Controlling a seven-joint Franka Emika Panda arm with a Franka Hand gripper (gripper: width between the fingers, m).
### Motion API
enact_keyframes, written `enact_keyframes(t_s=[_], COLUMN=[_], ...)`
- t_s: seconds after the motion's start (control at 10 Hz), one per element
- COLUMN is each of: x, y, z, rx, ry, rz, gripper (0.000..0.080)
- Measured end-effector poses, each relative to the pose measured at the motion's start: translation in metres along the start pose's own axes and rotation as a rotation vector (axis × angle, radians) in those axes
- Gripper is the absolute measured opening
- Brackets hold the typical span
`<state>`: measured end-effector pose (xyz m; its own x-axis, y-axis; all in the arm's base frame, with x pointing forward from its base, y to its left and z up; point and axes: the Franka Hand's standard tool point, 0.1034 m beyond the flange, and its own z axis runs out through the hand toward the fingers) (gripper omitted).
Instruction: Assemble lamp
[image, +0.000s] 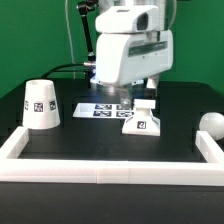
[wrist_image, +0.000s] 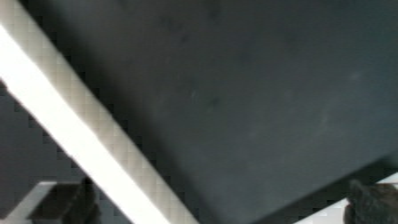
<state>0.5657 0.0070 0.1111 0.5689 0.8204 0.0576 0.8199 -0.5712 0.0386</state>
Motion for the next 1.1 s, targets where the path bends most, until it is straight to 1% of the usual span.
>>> enact_keyframes(t_s=[0.1,0.2,0.3,0.4,0.7,0.8,1.0,1.1], x=[-0.015,-0.021,-0.021,-0.02,-0.02,-0.02,-0.028,-0.033], y=[-0.01,-0.016,-0.018,-0.018,-0.019,-0.022,-0.04,-0.052], z=[0.0,0.001,0.002,0.002,0.003,0.003,0.003,0.005], rx=[-0.004,0.006,0.013,0.013,0.019,0.019,0.027,0.032], ry=[0.003,0.002,0.007,0.007,0.008,0.005,-0.012,-0.023], rz=[0.045,0.14,0.215,0.249,0.466,0.608,0.779,0.865], gripper=[0.07,0.07,0.07,0.07,0.07,0.07,0.07,0.07])
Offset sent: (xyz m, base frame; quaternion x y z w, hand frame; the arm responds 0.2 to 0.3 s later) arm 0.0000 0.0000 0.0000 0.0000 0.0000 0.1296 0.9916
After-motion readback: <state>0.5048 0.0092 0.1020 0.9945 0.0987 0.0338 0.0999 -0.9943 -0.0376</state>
